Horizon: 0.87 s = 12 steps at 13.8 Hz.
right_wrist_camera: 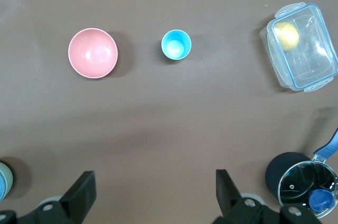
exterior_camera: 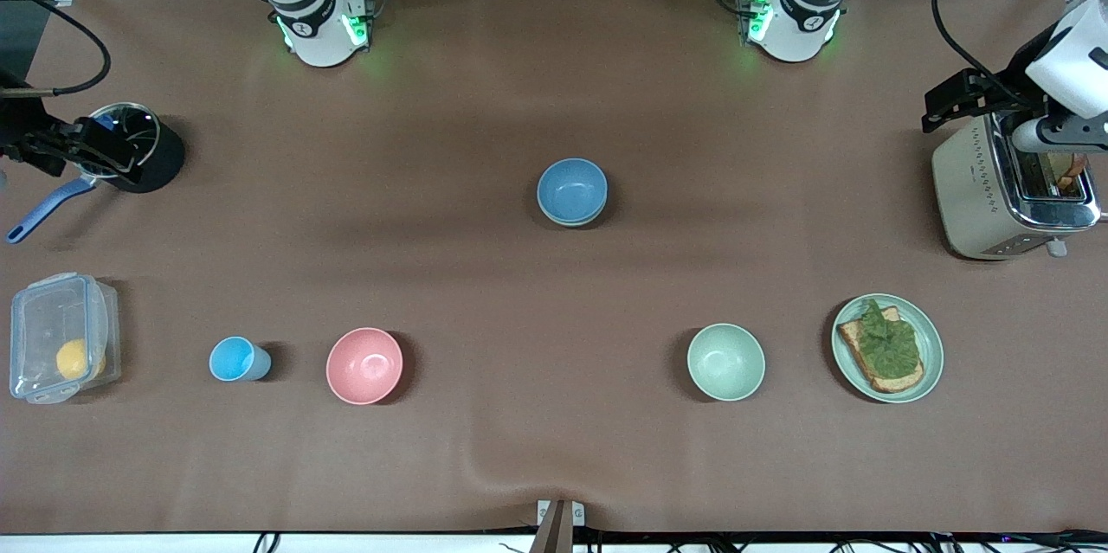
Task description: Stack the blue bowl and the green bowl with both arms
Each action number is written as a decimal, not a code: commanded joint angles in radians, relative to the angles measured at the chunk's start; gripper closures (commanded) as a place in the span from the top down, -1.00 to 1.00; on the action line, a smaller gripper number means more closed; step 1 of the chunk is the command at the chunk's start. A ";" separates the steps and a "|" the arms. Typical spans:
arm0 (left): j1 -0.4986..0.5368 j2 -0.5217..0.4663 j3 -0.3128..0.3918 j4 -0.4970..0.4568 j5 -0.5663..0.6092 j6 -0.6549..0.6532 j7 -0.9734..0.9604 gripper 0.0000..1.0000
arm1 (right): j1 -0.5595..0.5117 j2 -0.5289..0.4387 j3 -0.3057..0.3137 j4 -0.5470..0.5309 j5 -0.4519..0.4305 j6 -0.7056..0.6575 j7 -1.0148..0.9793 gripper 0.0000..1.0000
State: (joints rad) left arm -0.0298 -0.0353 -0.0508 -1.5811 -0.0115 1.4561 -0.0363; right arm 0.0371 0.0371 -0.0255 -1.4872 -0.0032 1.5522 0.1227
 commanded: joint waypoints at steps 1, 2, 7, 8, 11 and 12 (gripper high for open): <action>0.004 0.012 -0.004 0.027 0.021 -0.023 0.013 1.00 | 0.004 -0.022 -0.005 -0.015 0.006 -0.010 -0.011 1.00; 0.008 0.009 -0.006 0.027 0.019 -0.023 0.010 1.00 | 0.004 -0.022 -0.005 -0.015 0.006 -0.010 -0.011 1.00; 0.007 0.000 -0.011 0.027 0.018 -0.023 -0.005 1.00 | 0.009 -0.022 -0.004 -0.015 0.006 -0.010 -0.011 1.00; 0.010 0.003 -0.012 0.027 0.019 -0.017 -0.005 1.00 | 0.007 -0.022 -0.004 -0.015 0.008 -0.010 -0.011 1.00; 0.016 0.009 -0.012 0.021 0.022 0.027 -0.005 1.00 | 0.007 -0.022 -0.004 -0.015 0.008 -0.010 -0.011 1.00; 0.016 0.009 -0.011 0.021 0.022 0.033 -0.004 1.00 | 0.007 -0.020 -0.004 -0.013 0.008 -0.010 -0.011 1.00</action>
State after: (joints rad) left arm -0.0229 -0.0329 -0.0514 -1.5714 -0.0112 1.4744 -0.0367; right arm 0.0392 0.0370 -0.0249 -1.4872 -0.0032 1.5471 0.1222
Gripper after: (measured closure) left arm 0.000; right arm 0.000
